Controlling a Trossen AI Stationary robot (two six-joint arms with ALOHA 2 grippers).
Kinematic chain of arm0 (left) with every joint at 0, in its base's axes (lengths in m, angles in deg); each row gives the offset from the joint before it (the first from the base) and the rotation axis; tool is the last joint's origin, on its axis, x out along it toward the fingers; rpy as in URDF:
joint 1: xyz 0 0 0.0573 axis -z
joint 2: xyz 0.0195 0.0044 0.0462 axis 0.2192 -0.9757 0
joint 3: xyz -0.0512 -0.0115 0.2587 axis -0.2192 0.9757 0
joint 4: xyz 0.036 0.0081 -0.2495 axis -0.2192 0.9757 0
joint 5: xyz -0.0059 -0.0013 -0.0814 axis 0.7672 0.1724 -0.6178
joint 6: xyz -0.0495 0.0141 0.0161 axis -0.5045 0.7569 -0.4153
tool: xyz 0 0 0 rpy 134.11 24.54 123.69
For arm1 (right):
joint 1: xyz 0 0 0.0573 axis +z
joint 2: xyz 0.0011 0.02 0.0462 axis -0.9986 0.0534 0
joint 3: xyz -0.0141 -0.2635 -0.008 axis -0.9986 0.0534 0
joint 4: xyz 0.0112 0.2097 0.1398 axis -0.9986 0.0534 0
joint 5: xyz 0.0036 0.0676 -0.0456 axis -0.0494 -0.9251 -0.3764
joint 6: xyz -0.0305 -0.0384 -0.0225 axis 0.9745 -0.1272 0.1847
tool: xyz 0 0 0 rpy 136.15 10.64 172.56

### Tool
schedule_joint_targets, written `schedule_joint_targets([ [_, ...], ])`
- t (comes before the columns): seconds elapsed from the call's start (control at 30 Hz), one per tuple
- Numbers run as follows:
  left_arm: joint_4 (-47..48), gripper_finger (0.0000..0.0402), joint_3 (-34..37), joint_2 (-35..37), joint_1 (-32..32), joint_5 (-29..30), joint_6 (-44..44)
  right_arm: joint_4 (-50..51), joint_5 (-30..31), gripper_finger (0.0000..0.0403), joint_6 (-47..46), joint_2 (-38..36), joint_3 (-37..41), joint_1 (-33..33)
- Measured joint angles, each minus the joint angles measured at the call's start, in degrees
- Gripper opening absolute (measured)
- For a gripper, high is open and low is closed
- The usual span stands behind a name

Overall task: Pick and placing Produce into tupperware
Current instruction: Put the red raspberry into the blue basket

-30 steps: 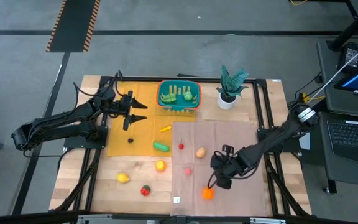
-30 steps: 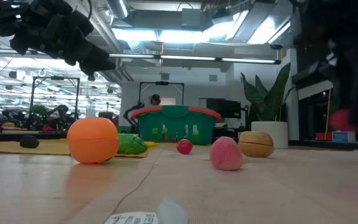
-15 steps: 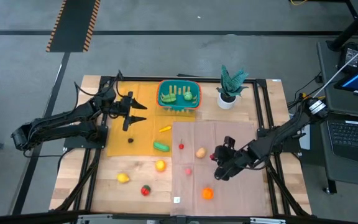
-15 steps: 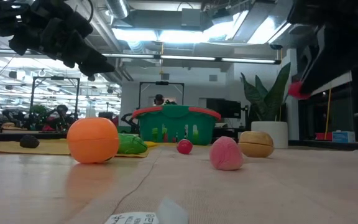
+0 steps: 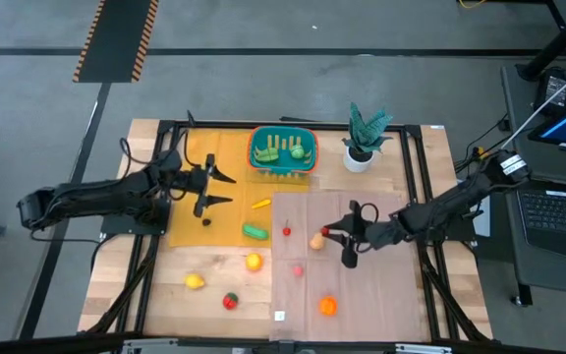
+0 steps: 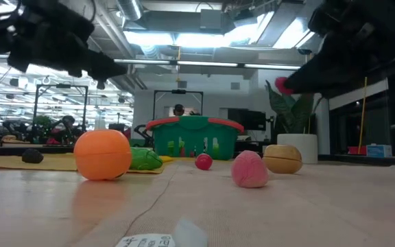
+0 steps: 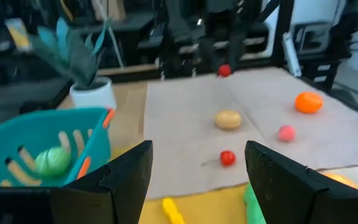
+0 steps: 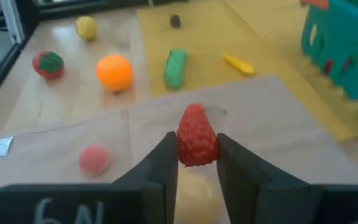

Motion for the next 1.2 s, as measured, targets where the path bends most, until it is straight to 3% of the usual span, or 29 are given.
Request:
schedule_joint_targets([
  [0.2, -8.8, 0.0247, 6.33, 0.02, 0.74, -0.04, -3.65, -14.02, -7.1, 0.0094, 7.75, 0.23, 3.96, -5.43],
  [0.47, -9.19, 0.0247, 6.73, 0.02, 0.72, -0.03, -3.62, -27.73, -18.38, 0.0094, 12.42, 0.24, 7.59, -12.66],
  [0.77, -9.15, 0.0247, 6.76, 0.02, 0.72, 1.44, -3.59, -28.78, -17.85, 0.0094, 13.27, 0.79, 7.72, -19.22],
  [1.03, -9.12, 0.0247, 6.78, 0.02, 0.72, 10.27, -3.63, -30.24, -12.46, 0.0094, 12.76, 4.85, 6.12, -21.82],
  [1.2, -9.12, 0.0247, 6.82, 0.02, 0.7, 11.13, -3.85, -30.87, -10.18, 0.0094, 13.71, 9.18, 2.61, -23.49],
])
